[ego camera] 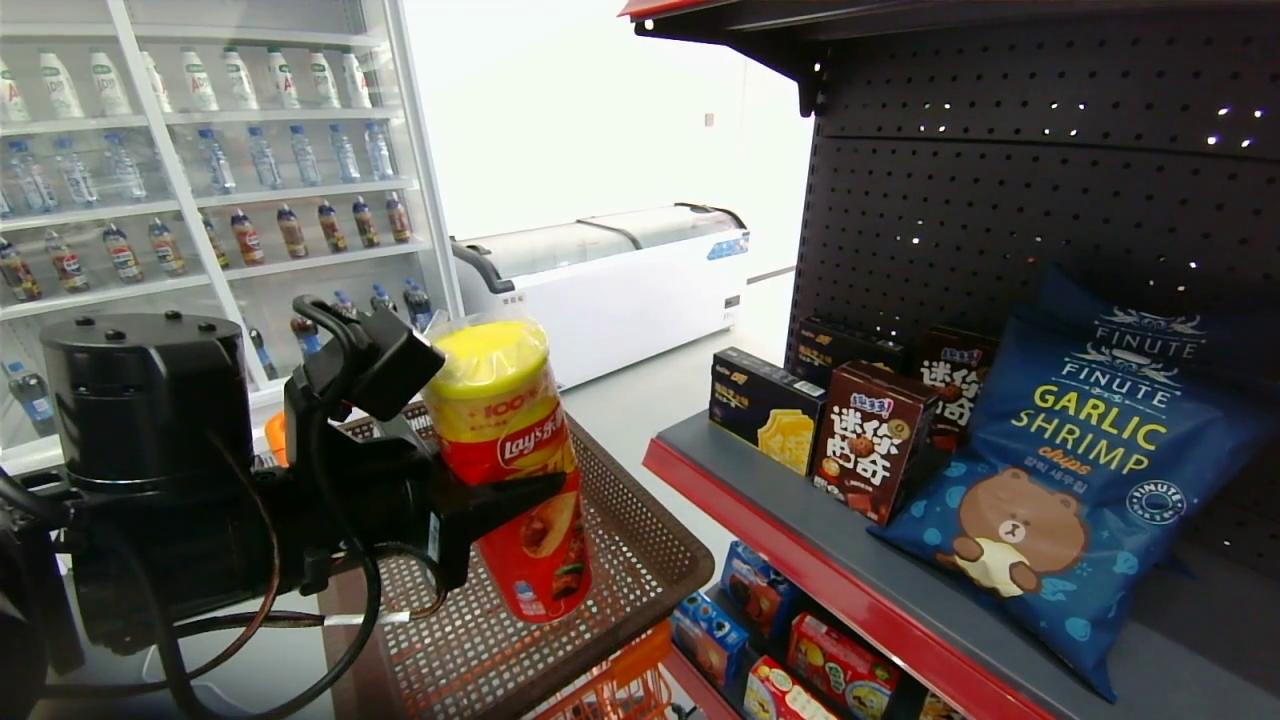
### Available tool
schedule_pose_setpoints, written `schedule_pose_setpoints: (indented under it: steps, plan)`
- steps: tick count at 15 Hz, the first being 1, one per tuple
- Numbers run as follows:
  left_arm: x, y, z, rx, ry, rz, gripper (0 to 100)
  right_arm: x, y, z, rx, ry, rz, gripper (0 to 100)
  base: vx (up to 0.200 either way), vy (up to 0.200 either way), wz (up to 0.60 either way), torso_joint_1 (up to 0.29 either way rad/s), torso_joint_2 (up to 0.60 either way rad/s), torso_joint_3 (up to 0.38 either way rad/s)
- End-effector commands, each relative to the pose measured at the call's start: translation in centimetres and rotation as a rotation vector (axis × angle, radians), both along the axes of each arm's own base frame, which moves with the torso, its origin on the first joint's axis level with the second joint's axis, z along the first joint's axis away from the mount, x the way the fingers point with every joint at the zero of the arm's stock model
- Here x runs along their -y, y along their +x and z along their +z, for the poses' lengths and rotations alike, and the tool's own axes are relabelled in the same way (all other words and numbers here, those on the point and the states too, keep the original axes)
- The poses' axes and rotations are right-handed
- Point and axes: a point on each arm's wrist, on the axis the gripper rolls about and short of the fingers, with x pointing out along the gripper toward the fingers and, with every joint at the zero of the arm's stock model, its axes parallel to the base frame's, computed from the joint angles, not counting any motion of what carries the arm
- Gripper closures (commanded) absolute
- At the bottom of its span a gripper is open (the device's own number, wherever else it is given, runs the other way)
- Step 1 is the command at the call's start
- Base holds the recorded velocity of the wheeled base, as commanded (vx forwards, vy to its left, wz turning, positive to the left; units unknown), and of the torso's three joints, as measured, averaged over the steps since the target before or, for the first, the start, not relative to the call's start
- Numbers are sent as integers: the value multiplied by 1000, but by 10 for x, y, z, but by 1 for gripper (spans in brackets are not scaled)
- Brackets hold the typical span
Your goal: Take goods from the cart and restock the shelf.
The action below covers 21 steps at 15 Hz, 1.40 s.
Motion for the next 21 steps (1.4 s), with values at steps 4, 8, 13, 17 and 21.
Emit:
schedule_pose_setpoints:
  steps: [4,8,13,17,21]
  plan:
    - [2,-3,-4,-11,4,-13,100,0,0,0,1,0,0,0,0,0,0,0,0,0]
    - [2,-3,-3,-11,0,-27,100,0,0,0,1,0,0,0,0,0,0,0,0,0]
    - [3,-6,0,1,-7,-38,100,0,0,0,1,0,0,0,0,0,-600,5,0,1]
    - [6,-10,6,23,-17,-58,100,0,0,0,1,0,0,0,0,0,-600,5,6,-1]
    - [9,-19,13,48,-29,-84,100,0,0,0,1,0,1,0,0,0,-600,-1,2,5]
